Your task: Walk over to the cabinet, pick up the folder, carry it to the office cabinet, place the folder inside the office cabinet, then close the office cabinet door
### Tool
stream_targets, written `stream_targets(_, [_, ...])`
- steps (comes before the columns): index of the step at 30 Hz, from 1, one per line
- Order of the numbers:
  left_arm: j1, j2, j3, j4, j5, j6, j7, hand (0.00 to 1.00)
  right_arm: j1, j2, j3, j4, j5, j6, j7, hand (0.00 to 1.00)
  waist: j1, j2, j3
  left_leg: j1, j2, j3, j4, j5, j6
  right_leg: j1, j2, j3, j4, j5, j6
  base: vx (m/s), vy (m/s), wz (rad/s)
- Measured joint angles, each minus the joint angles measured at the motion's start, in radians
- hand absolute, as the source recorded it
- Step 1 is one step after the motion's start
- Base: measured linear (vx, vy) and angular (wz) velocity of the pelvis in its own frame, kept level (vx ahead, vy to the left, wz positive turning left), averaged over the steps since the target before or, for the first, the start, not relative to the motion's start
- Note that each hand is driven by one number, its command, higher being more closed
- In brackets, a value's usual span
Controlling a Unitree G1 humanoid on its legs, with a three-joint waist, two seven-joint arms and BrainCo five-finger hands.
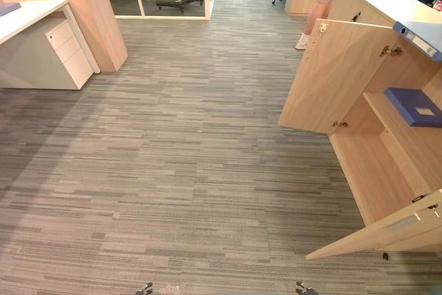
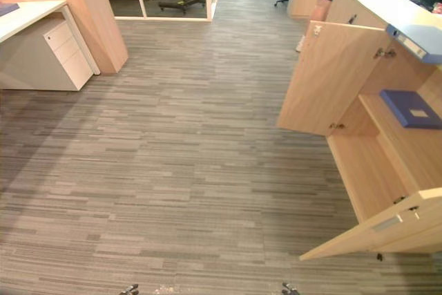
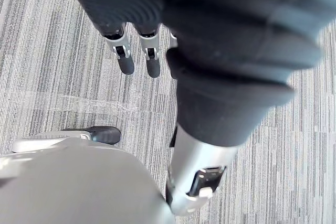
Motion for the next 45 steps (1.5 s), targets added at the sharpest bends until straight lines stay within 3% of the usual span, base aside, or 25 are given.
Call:
stream_targets(3, [-0.001, 0.003, -0.006, 0.001, -0.024, 0.0, -0.022, 0.0, -0.009, 0.001, 0.0, 0.0, 0.0, -0.007, 0.001, 0.0, 0.001, 0.0, 0.001, 0.003, -0.003, 0.002, 0.0, -0.002, -0.003, 0.002, -0.005, 0.0, 0.0, -0.001, 0.017, 0.0, 0.0, 0.0])
stream_targets(14, [-0.002, 0.009, -0.026, 0.0, -0.017, -0.009, -0.034, 0.0, -0.027, 0.002, 0.01, 0.0, 0.0, -0.008, 0.008, 0.0, 0.004, -0.001, 0.014, 0.016, -0.01, 0.015, -0.001, 0.0, 0.001, 0.01, -0.012, 0.001, -0.006, 0.004, 0.011, -0.03, 0.009, -0.03])
stream_targets(20, [-0.007, 0.011, -0.044, -0.002, 0.038, -0.027, -0.004, 0.0, -0.034, 0.003, 0.013, 0.0, -0.006, -0.008, -0.004, 0.0, 0.005, -0.005, 0.018, 0.017, -0.012, 0.015, -0.003, 0.001, 0.002, 0.01, -0.013, 0.001, -0.006, 0.005, 0.008, 0.0, 0.0, 0.0])
stream_targets(25, [-0.009, 0.01, -0.061, -0.007, 0.086, -0.039, 0.048, 0.0, -0.045, 0.012, 0.02, -0.003, -0.123, -0.008, -0.062, 0.0, 0.005, -0.009, 0.024, 0.019, -0.015, 0.016, -0.006, 0.001, 0.002, 0.011, -0.017, 0.001, -0.006, 0.007, 0.007, 0.0, 0.0, 0.0])
stream_targets(40, [-0.02, 0.031, -0.097, -0.024, 0.094, -0.052, 0.052, 0.0, -0.081, 0.018, 0.089, -0.002, -0.156, -0.008, -0.06, 0.0, 0.009, -0.027, 0.057, 0.031, -0.024, 0.015, -0.018, 0.003, 0.005, 0.017, -0.025, -0.007, -0.006, 0.007, 0.006, 0.0, 0.001, 0.0])
stream_targets(41, [-0.025, 0.036, -0.104, -0.025, 0.094, -0.055, 0.052, 0.0, -0.088, 0.019, 0.099, -0.003, -0.156, -0.009, -0.058, 0.0, 0.01, -0.032, 0.068, 0.03, -0.025, 0.011, -0.008, 0.0, 0.004, 0.024, -0.026, -0.012, -0.003, 0.007, 0.006, 0.01, -0.001, 0.18])
stream_targets(43, [-0.053, 0.044, -0.105, -0.028, 0.092, -0.056, 0.052, 0.0, -0.102, 0.021, 0.123, -0.002, -0.153, -0.009, -0.057, 0.0, 0.007, -0.041, 0.096, -0.042, -0.03, -0.01, 0.145, -0.065, -0.005, 0.036, -0.035, -0.032, 0.001, 0.007, 0.006, -0.01, 0.008, 0.29])
stream_targets(45, [-0.071, 0.043, -0.106, -0.065, 0.068, -0.057, 0.052, 0.0, -0.129, 0.016, 0.138, 0.003, -0.152, -0.01, -0.05, 0.0, 0.016, -0.031, 0.142, -0.145, -0.023, -0.012, 0.398, -0.139, -0.065, 0.049, -0.035, -0.04, 0.024, -0.005, -0.009, -0.09, 0.053, 0.14])
